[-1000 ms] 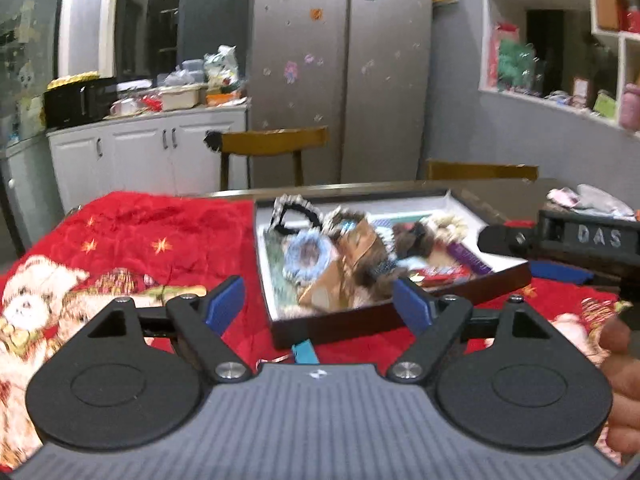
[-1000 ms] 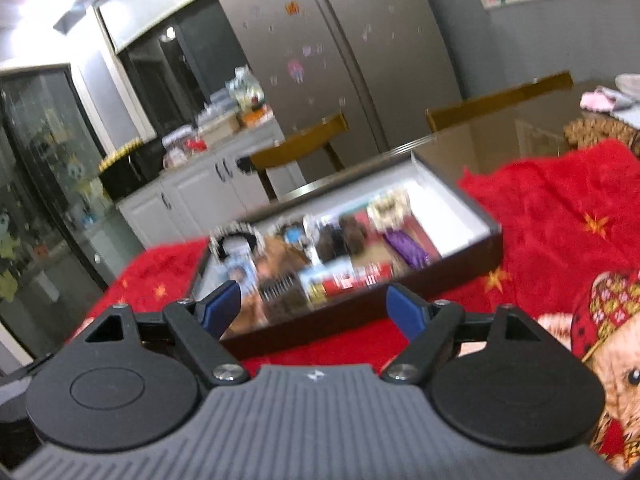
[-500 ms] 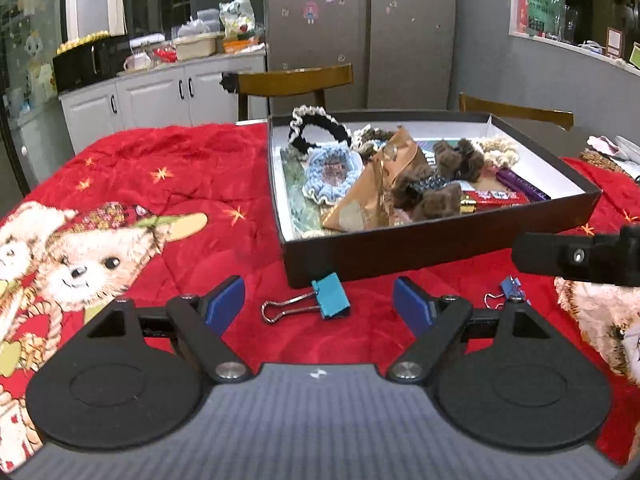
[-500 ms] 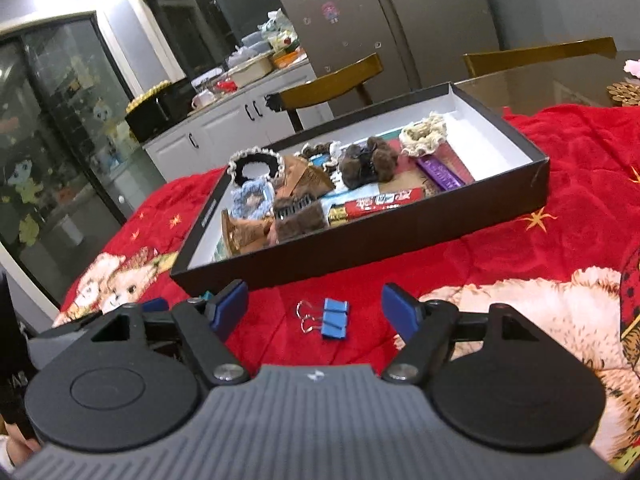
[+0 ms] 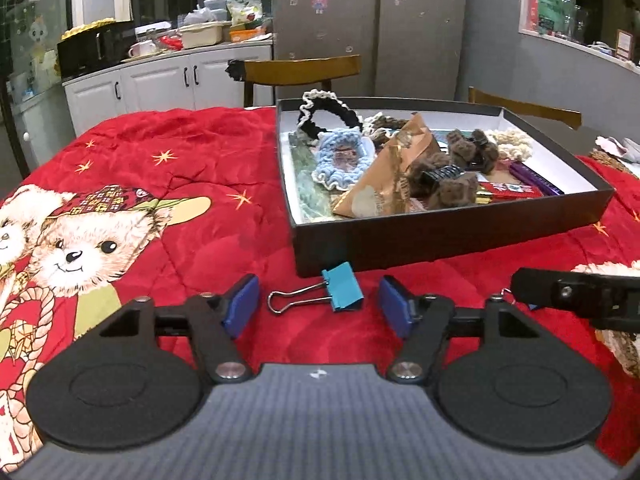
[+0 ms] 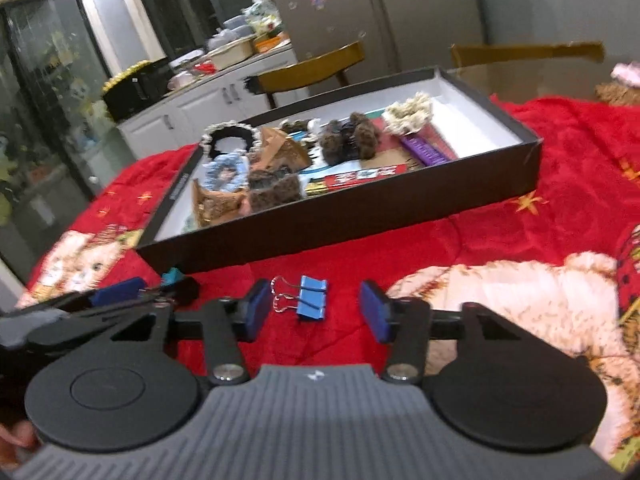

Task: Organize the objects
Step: 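Lower both grippers onto the blue binder clip and close them on it, then carry the blue binder clip over the black box and lower it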

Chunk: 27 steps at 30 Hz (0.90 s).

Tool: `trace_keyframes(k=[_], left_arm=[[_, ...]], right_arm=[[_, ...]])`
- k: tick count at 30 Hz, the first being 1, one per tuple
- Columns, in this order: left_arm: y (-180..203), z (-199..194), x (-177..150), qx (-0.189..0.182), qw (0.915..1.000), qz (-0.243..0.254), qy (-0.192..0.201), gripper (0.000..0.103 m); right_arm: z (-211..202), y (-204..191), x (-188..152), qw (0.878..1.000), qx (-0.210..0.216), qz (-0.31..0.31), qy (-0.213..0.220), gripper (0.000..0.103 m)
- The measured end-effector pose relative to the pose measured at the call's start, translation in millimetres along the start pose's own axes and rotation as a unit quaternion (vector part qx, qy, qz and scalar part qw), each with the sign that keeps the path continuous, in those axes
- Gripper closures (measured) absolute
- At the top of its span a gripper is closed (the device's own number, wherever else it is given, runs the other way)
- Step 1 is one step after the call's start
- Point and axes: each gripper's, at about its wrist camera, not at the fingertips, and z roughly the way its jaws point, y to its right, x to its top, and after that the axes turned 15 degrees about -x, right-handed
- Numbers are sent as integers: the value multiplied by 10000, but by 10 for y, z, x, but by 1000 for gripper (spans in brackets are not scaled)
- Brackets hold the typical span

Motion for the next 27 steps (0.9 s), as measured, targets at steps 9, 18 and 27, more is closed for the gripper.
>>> trace_keyframes(k=[9, 18, 27], left_arm=[[-20, -17, 3, 24, 10000, -49, 66, 47], [-21, -25, 4, 21, 9999, -55, 84, 47], [-25, -35, 4, 17, 9999, -76, 122, 47]], right_arm=[[-55, -153, -97, 9964, -551, -522, 388, 80], [-68, -141, -100, 9970, -443, -503, 384, 83], [-33, -66, -57, 9987, -267, -317, 309, 83]])
